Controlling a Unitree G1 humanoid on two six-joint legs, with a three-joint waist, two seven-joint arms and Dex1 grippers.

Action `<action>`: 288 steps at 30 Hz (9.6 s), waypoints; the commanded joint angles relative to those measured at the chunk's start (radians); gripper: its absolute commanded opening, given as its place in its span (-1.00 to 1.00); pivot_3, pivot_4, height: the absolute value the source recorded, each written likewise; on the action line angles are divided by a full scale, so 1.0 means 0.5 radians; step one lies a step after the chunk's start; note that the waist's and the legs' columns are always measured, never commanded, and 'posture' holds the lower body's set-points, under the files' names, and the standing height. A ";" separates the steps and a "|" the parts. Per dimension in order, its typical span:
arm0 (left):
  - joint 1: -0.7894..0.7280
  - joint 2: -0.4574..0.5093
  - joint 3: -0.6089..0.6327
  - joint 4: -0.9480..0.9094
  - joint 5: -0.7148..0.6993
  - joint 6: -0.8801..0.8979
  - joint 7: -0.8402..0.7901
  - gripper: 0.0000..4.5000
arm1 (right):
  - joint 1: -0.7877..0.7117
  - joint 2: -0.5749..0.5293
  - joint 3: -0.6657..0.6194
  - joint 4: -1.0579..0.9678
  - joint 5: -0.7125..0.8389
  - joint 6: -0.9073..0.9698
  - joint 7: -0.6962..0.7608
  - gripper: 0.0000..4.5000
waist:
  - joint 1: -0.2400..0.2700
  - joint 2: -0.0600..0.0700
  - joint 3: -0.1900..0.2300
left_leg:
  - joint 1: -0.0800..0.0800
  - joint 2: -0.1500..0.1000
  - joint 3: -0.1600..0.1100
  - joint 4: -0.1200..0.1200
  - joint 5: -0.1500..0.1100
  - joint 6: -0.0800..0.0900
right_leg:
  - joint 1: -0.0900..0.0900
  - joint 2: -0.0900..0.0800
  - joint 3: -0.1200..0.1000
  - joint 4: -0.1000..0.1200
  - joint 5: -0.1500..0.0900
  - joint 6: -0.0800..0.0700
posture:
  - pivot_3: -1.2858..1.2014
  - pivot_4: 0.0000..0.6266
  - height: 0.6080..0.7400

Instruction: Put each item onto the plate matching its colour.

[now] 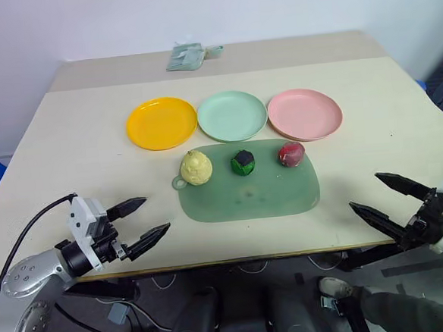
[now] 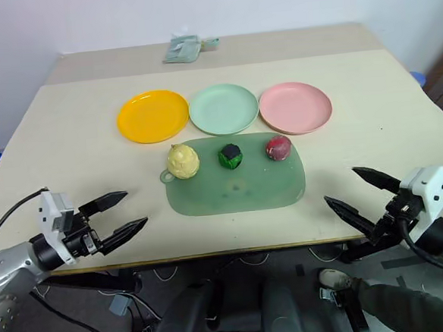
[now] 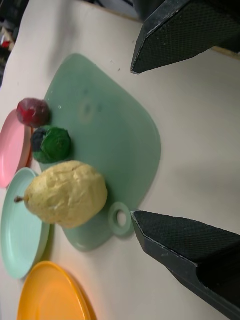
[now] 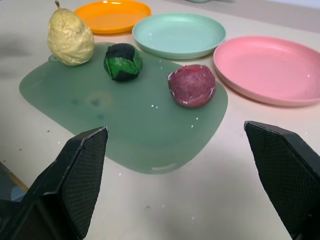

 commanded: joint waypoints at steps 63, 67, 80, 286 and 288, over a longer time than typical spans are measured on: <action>-1.366 -0.565 -0.698 0.605 0.515 0.545 0.734 0.06 | -1.252 -0.106 0.831 0.017 -0.015 0.337 0.050 1.00 | 0.003 -0.003 0.002 | -0.004 -0.001 -0.001 0.001 0.003 0.003 | -0.007 0.001 -0.004 0.005 0.007 0.008 | 0.03 -0.52 1.00; -1.435 -0.667 -0.570 0.677 0.547 0.516 0.884 0.06 | -1.241 -0.110 0.816 0.046 -0.040 0.300 0.051 1.00 | 0.004 -0.003 0.002 | -0.004 -0.001 -0.002 0.002 0.004 0.003 | -0.007 0.001 -0.004 0.006 0.007 0.008 | 0.03 -0.52 1.00; -2.469 -0.889 -0.173 2.235 0.897 -0.274 1.651 0.06 | -1.488 0.132 0.985 0.307 -0.313 0.091 -0.092 1.00 | 0.006 -0.008 0.004 | -0.006 -0.010 -0.002 0.005 0.010 -0.007 | -0.009 0.001 -0.005 0.011 0.012 0.016 | 0.03 -0.52 1.00; -0.653 -0.395 -0.300 0.012 0.307 -0.035 0.642 1.00 | -1.654 0.266 0.816 1.170 -0.811 -0.327 -0.181 0.99 | -0.054 0.002 0.005 | -0.008 -0.008 0.003 0.002 0.002 -0.006 | -0.031 0.002 0.005 0.028 0.011 0.010 | 0.03 -0.52 1.00; -0.595 -0.386 -0.270 0.009 0.280 -0.041 0.601 1.00 | -1.474 0.220 0.745 0.946 -0.733 -0.180 -0.198 0.99 | -0.049 0.002 0.004 | -0.007 -0.007 0.003 0.002 0.002 -0.005 | -0.031 0.001 0.005 0.028 0.011 0.010 | 0.03 -0.52 1.00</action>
